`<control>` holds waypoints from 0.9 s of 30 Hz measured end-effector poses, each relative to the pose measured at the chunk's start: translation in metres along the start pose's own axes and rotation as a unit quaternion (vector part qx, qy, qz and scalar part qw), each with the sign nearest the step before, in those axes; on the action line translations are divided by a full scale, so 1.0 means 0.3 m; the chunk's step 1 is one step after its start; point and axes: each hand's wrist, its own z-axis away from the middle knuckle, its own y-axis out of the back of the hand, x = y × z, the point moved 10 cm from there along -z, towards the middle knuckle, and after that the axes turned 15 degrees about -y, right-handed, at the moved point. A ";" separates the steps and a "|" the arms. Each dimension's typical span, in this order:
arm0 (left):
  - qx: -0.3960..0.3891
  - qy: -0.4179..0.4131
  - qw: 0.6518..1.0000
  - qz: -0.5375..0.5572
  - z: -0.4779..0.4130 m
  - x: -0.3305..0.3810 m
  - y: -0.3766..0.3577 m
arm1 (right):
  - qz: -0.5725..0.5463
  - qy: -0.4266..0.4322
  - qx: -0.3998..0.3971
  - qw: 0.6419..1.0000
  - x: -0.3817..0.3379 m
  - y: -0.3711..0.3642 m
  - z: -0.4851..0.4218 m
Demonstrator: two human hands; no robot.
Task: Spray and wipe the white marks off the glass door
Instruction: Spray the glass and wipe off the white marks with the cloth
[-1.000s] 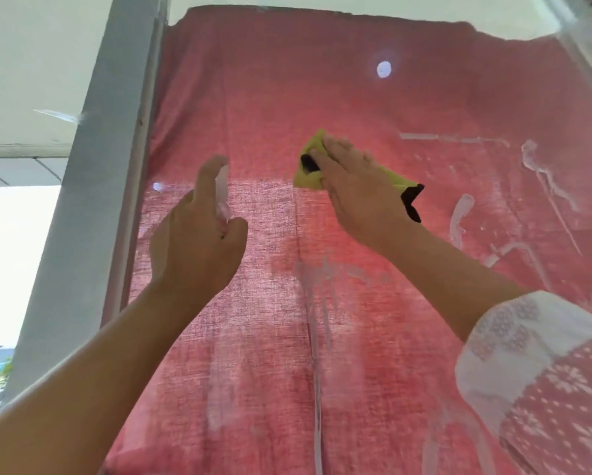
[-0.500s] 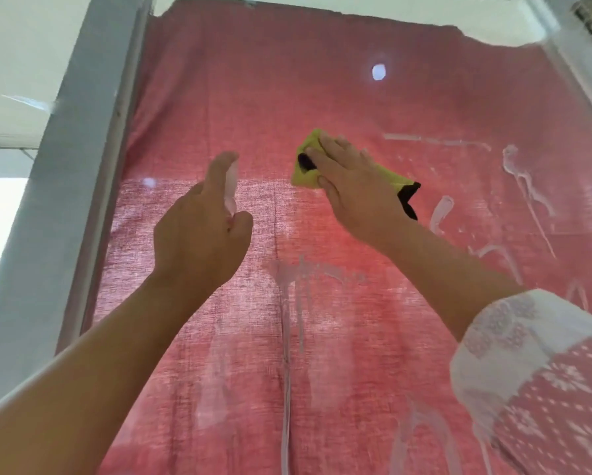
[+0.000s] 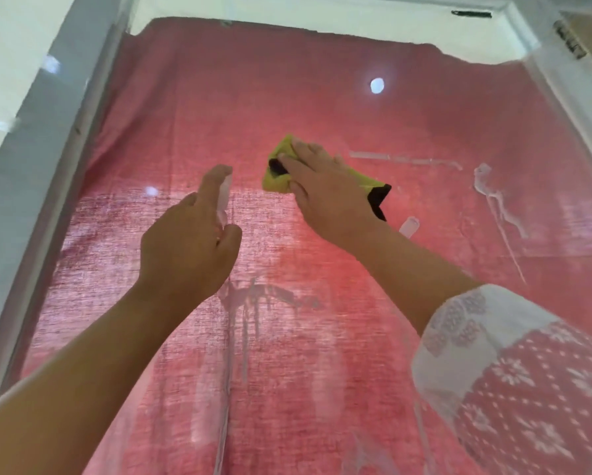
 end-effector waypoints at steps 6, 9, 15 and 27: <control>0.026 0.025 0.999 0.024 -0.043 0.038 -0.036 | -0.022 0.143 -0.030 0.989 -0.029 -0.012 0.094; 0.026 0.019 0.999 0.023 -0.056 0.068 -0.051 | 0.006 0.177 -0.035 0.984 0.021 0.000 0.101; 0.054 0.024 0.997 0.040 -0.081 0.114 -0.066 | 0.062 0.007 -0.022 0.998 0.131 0.008 -0.092; 0.056 0.017 0.997 0.059 -0.132 0.176 -0.109 | 0.037 0.083 -0.019 0.996 0.238 0.041 -0.046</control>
